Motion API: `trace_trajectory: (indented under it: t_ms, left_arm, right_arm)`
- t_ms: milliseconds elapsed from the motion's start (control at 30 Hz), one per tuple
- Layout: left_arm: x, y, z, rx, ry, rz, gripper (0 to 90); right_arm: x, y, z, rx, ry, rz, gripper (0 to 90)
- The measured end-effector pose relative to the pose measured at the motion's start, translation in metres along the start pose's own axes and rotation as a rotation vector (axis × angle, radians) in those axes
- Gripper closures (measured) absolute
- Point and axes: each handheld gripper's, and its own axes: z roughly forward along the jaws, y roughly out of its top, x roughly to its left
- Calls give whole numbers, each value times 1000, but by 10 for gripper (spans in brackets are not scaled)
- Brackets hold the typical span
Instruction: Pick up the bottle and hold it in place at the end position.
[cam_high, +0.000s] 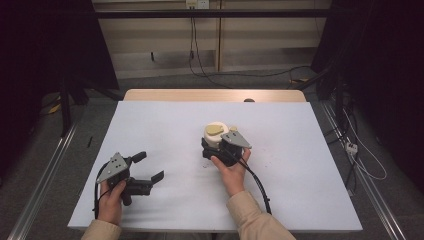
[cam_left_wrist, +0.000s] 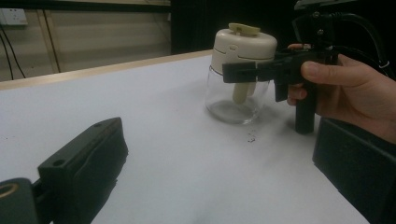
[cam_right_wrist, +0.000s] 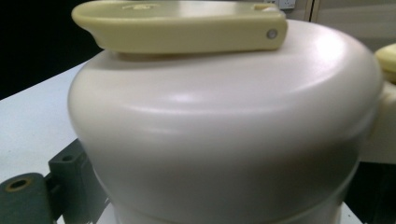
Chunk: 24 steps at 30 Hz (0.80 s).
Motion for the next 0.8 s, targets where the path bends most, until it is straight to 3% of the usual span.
trace_trajectory:
  t_ms: [400,567,800]
  left_arm:
    - [0,6,1,-14,13,-24,23]
    - [-1,16,10,-22,23,-34,23]
    - [-4,25,25,-14,2,-62,23]
  right_arm:
    - [-1,0,0,4,6,-6,59]
    - [-1,1,0,10,11,-6,59]
    - [-2,1,0,15,18,-10,59]
